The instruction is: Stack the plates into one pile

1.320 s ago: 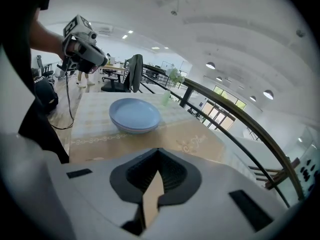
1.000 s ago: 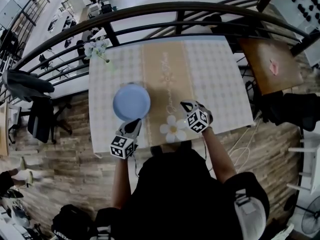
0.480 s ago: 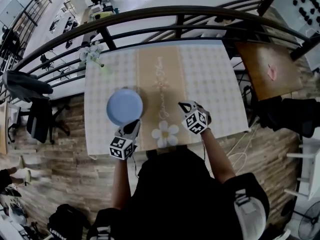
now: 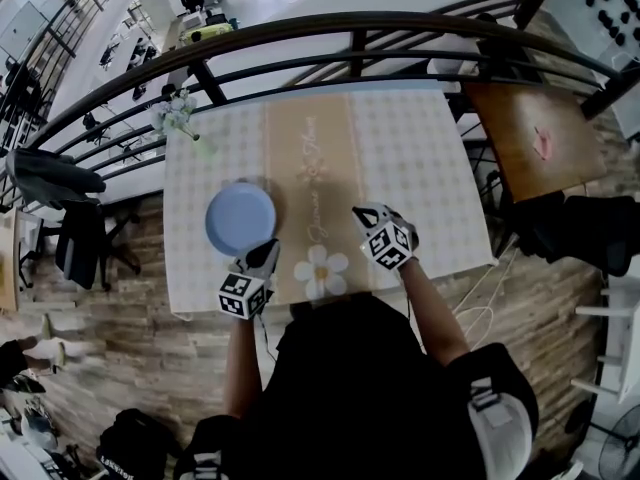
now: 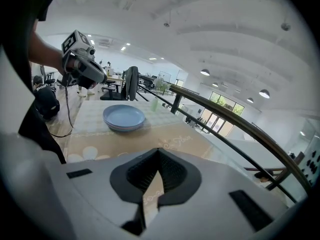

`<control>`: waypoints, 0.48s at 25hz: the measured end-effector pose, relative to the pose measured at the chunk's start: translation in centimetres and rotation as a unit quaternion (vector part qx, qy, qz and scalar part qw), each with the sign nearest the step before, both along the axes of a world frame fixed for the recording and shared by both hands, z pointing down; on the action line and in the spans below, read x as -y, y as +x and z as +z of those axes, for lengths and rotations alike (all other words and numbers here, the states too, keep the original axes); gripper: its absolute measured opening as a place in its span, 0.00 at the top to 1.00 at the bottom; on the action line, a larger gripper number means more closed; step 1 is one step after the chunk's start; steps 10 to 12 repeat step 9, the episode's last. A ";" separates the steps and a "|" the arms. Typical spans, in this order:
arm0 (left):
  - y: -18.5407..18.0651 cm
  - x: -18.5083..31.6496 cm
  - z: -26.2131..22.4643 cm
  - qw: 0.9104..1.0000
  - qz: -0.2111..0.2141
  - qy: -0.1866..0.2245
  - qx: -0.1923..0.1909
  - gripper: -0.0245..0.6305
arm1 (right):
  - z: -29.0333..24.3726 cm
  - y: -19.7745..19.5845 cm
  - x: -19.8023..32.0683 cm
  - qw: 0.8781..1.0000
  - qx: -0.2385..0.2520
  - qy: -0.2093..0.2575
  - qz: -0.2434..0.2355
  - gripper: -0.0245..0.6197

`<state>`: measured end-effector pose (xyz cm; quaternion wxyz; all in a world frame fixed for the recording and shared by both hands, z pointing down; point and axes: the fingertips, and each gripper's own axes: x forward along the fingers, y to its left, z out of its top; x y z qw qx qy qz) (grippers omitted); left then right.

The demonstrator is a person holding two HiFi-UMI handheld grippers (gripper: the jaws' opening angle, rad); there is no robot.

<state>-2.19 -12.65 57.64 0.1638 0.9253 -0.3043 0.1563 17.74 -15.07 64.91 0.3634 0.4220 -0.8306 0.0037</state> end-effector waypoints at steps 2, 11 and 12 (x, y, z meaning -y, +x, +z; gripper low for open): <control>0.6 0.0 0.0 1.000 0.001 0.004 0.001 0.96 | 0.0 0.4 -0.1 1.000 0.003 0.001 0.000 0.97; 2.5 -0.1 0.2 1.000 0.001 0.009 0.003 0.96 | 0.0 2.1 -0.2 1.000 0.006 0.000 -0.005 0.97; 2.5 -0.1 0.2 1.000 0.001 0.009 0.003 0.96 | 0.0 2.1 -0.2 1.000 0.006 0.000 -0.005 0.97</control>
